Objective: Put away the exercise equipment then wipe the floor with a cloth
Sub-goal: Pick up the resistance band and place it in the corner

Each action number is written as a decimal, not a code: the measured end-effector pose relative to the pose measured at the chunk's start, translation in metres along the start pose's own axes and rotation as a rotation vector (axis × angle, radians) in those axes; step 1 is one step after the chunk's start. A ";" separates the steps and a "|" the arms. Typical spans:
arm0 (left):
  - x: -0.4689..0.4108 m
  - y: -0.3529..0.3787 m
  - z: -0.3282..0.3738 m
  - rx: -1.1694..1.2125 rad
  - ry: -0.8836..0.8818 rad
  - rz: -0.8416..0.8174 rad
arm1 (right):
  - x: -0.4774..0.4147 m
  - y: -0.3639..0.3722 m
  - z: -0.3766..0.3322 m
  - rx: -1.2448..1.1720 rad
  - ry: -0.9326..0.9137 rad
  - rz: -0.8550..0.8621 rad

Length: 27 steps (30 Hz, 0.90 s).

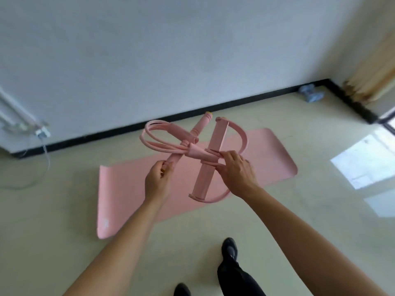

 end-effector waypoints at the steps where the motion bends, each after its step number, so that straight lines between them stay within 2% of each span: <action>1: 0.002 0.009 0.018 -0.019 0.045 -0.027 | 0.012 -0.015 0.011 0.013 0.037 0.021; 8: 0.014 0.108 0.148 -0.050 0.300 -0.186 | 0.085 -0.122 0.117 0.054 0.202 0.266; 14: 0.030 0.255 0.234 -0.058 0.437 -0.293 | 0.136 -0.170 0.262 0.151 0.313 0.433; 21: 0.049 0.450 0.336 -0.054 0.452 -0.372 | 0.171 -0.236 0.451 0.162 0.435 0.466; 27: 0.031 0.547 0.399 -0.095 0.477 -0.365 | 0.155 -0.277 0.557 0.127 0.448 0.449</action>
Point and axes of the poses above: each hand's wrist, its own x-axis away from the middle knuckle, its own y-axis out of the palm, z = x × y, the point moved 3 cm from there along -x, towards the middle knuckle, and after that the axes turned 6 degrees about -z, right-handed, at the moved point
